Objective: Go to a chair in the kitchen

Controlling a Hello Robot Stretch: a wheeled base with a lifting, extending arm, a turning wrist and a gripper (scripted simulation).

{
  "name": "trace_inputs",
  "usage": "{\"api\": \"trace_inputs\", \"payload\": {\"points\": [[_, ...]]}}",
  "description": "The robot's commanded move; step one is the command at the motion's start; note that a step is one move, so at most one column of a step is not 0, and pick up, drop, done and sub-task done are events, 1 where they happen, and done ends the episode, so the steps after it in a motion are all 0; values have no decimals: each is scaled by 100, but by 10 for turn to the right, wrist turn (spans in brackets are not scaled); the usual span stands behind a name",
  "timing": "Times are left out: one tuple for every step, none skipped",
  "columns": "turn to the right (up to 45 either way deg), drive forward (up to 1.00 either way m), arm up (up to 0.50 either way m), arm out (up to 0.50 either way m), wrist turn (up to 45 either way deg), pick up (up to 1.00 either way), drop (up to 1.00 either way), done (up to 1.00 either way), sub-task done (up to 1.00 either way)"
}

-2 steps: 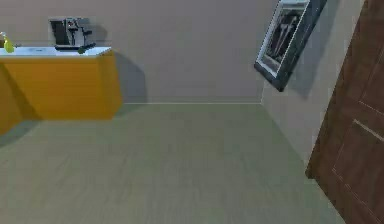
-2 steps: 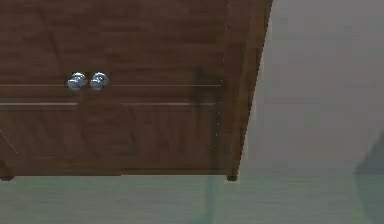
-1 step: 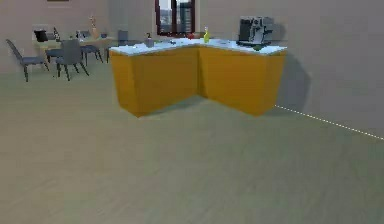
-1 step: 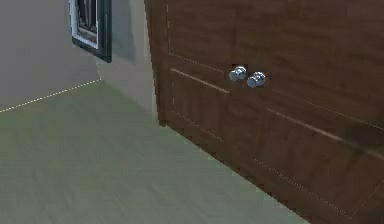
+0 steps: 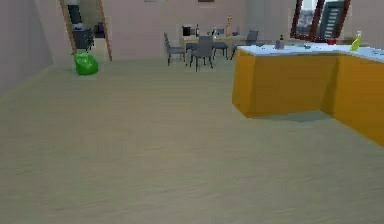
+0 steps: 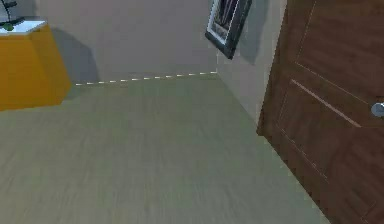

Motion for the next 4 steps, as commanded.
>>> {"api": "trace_inputs", "payload": {"points": [[0, 100, 0, 0, 0, 0, 0, 0, 0], [0, 100, 0, 0, 0, 0, 0, 0, 0], [0, 100, 0, 0, 0, 0, 0, 0, 0], [0, 40, 0, 0, 0, 0, 0, 0, 0]]}}
